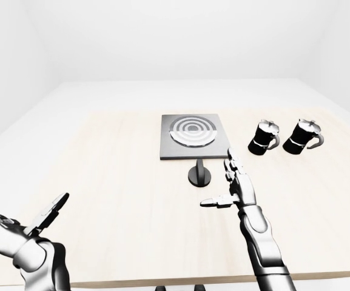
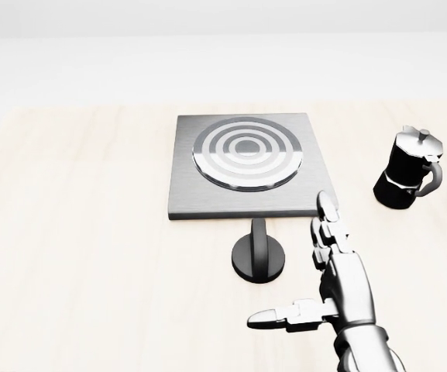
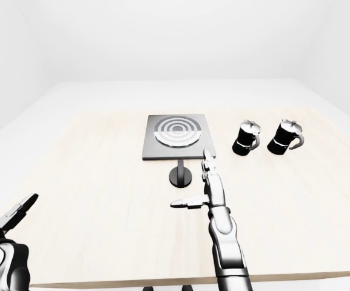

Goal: Turn off the stove.

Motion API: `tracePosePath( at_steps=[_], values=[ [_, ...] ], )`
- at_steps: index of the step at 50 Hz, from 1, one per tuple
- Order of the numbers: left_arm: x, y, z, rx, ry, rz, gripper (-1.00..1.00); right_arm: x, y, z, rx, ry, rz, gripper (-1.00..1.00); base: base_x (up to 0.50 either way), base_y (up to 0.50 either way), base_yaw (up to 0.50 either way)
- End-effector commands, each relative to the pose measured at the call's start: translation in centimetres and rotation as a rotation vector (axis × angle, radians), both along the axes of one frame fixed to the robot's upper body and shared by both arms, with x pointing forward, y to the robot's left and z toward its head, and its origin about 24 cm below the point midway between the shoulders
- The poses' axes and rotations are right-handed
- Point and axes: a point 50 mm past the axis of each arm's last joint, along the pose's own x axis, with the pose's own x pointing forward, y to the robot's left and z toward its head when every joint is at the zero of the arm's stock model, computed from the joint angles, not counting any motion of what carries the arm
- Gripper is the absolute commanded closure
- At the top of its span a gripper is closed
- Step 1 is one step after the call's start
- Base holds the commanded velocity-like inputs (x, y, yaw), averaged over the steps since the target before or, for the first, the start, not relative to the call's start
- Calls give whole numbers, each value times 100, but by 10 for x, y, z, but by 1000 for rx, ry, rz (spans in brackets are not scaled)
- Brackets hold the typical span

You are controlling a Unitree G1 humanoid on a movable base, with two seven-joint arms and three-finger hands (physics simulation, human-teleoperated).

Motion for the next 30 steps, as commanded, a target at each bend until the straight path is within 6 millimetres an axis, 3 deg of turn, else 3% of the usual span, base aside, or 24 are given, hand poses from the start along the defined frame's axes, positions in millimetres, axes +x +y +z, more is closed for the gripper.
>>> tracePosePath(
  at_steps=[1, 28, 30],
  values=[
    [-6, 7, 0, 13, 10, 29, -100, 0, 0, 0, -8, 12, -6, -100, 0, 0, 0],
    [-6, 7, 0, 13, 9, 31, -100, 0, 0, 0, -8, 12, -6, -100, 0, 0, 0],
    [-1, 8, -1, 13, 35, 21, -100, 1, 5, 8, -10, 26, 4, -100, 0, 0, 0]
  ],
)
